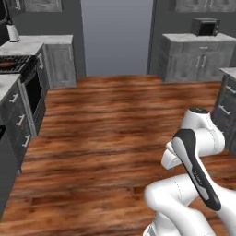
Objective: Place the cold items (peach and mango) from the fridge in one tupperware on the dining counter. Place the warm items (hot dog and kebab skewer) in the stove area in another tupperware.
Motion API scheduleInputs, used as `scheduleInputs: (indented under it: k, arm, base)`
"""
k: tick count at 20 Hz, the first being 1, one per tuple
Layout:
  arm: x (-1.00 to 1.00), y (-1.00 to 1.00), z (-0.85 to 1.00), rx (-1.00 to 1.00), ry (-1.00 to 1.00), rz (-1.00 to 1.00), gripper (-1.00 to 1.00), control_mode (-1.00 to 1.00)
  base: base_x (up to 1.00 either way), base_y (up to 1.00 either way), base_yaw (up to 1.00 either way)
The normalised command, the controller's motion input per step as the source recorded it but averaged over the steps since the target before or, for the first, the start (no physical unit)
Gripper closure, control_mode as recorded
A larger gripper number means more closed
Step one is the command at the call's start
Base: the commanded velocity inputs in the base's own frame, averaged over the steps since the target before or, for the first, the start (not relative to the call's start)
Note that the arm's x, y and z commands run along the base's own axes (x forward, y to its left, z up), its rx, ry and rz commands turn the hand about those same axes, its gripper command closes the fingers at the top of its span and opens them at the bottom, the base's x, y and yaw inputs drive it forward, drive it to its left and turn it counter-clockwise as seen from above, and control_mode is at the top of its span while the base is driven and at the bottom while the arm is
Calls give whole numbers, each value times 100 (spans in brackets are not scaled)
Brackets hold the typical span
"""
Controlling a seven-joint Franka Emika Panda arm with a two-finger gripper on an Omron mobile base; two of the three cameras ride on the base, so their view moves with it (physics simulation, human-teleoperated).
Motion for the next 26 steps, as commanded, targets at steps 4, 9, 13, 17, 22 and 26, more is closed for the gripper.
scheduleInputs:
  k: [4,9,13,17,22,26]
  arm:
    - [0,0,0,0,0,0,-100,100]
    - [0,0,0,0,0,0,-100,100]
    - [0,0,0,0,0,0,-100,100]
    - [0,0,0,0,0,0,-100,100]
    - [0,0,0,0,0,0,-100,100]
    - [0,0,0,0,0,0,-100,100]
  base:
    - [100,15,34]
    - [100,7,40]
    - [100,0,49]
    - [100,0,55]
    - [100,0,57]
    - [100,0,59]
